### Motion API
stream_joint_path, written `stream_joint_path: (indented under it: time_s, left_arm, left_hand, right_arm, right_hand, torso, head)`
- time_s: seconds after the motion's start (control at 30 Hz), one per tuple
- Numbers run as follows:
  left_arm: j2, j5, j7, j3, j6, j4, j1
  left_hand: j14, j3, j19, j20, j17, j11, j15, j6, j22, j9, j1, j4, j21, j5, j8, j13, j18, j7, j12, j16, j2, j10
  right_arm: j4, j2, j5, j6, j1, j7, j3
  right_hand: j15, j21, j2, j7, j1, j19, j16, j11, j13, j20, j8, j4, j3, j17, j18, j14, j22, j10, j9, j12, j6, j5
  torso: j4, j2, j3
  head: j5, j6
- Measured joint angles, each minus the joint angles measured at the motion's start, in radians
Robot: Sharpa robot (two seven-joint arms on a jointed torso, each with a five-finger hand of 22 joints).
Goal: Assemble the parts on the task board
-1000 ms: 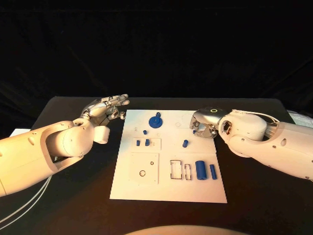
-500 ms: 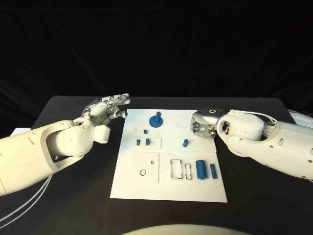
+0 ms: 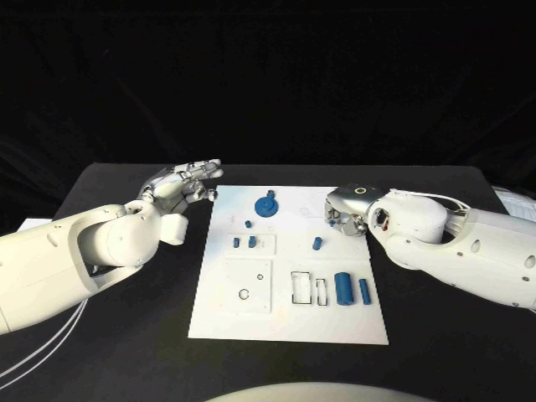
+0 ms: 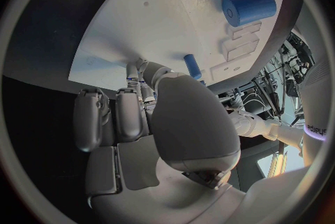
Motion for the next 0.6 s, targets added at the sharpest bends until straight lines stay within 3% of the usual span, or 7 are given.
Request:
stream_joint_path:
  time_s: [0.27, 0.6]
  left_arm:
    - [0.000, -0.005, -0.001, 0.000, 0.000, -0.001, 0.000]
    - [0.000, -0.011, -0.004, 0.000, 0.001, -0.002, 0.000]
  left_hand:
    - [0.000, -0.003, 0.000, 0.000, -0.002, 0.003, 0.000, -0.002, 0.000, 0.000, 0.000, -0.003, 0.000, 0.000, 0.000, 0.001, 0.000, -0.001, 0.000, 0.000, 0.000, -0.003]
    - [0.000, -0.003, 0.000, 0.000, -0.004, 0.003, 0.000, -0.002, -0.002, 0.000, 0.000, -0.003, 0.000, 0.000, 0.000, 0.001, 0.000, -0.002, 0.000, 0.000, 0.000, -0.003]
  right_arm:
    - [0.033, -0.021, -0.019, -0.041, -0.010, -0.018, -0.003]
    - [0.065, -0.040, -0.019, -0.077, -0.004, -0.024, 0.006]
  right_hand:
    - [-0.004, 0.004, 0.003, 0.002, 0.003, 0.004, 0.005, 0.003, -0.003, -0.003, 0.000, -0.005, 0.004, 0.004, 0.000, 0.004, 0.000, 0.003, 0.003, 0.000, 0.001, -0.006]
    - [-0.004, 0.008, 0.008, 0.005, -0.003, 0.003, 0.006, 0.003, -0.005, -0.003, -0.002, -0.007, 0.007, 0.006, 0.000, 0.004, 0.000, 0.011, 0.005, 0.000, 0.005, -0.016]
  torso:
    - [-0.0003, -0.001, 0.0001]
    - [-0.0008, -0.001, -0.0001]
  head:
    - [-0.002, 0.001]
    - [-0.006, 0.004]
